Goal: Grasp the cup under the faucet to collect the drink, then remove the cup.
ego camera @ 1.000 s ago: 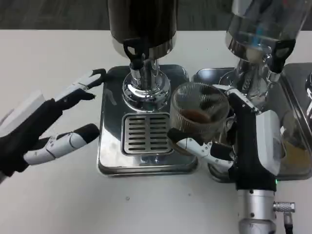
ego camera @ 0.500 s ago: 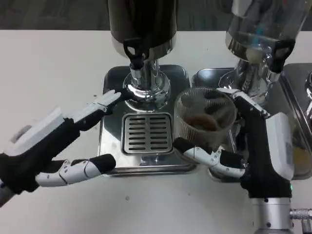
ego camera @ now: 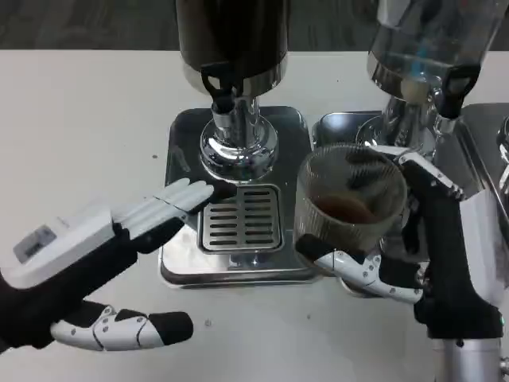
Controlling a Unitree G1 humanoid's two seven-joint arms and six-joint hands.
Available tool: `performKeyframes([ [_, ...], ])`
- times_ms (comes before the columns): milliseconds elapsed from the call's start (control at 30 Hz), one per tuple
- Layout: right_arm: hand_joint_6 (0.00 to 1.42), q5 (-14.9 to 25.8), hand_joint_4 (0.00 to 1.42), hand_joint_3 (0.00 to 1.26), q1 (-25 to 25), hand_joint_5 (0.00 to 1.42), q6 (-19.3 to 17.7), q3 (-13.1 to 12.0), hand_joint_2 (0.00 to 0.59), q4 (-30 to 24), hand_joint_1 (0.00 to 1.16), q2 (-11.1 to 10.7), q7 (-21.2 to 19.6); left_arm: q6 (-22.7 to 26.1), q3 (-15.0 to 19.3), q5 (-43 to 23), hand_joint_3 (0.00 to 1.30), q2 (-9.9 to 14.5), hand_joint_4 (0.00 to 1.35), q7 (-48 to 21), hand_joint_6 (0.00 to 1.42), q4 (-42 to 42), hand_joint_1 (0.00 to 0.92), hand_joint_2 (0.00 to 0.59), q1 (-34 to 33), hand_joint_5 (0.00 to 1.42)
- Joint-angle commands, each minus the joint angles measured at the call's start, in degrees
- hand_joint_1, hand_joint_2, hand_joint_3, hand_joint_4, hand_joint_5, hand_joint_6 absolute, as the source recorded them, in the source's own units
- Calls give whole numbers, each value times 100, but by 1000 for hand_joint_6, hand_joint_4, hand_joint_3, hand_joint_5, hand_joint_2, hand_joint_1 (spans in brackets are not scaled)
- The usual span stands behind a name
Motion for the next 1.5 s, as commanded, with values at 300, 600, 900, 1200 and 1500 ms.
performKeyframes([
  [300, 1414, 80, 820, 670, 433, 1039, -320, -127, 140, -640, 896, 49, 149, -53, 539, 261, 0, 297, 0, 25, 13, -902, 0, 130, 840, 0],
  [600, 1418, 95, 824, 671, 625, 1039, -350, -197, 152, -843, 895, 58, 263, 15, 807, 283, 0, 317, 0, 38, 0, -1211, 0, 129, 1226, 0],
  [900, 1418, 108, 824, 671, 758, 1039, -415, -265, 157, -983, 893, 83, 318, 156, 1110, 485, 0, 328, 0, -6, 0, -1515, 0, 129, 1489, 0],
  [1200, 1418, 106, 824, 672, 795, 1039, -468, -308, 158, -1012, 895, 109, 355, 141, 1208, 771, 0, 383, 0, 5, 0, -1585, 0, 127, 1583, 0],
  [1500, 1418, 165, 824, 686, 770, 1039, -500, -298, 161, -936, 903, 123, 404, 236, 1204, 759, 0, 412, 0, 15, 0, -1563, 0, 126, 1640, 0],
])
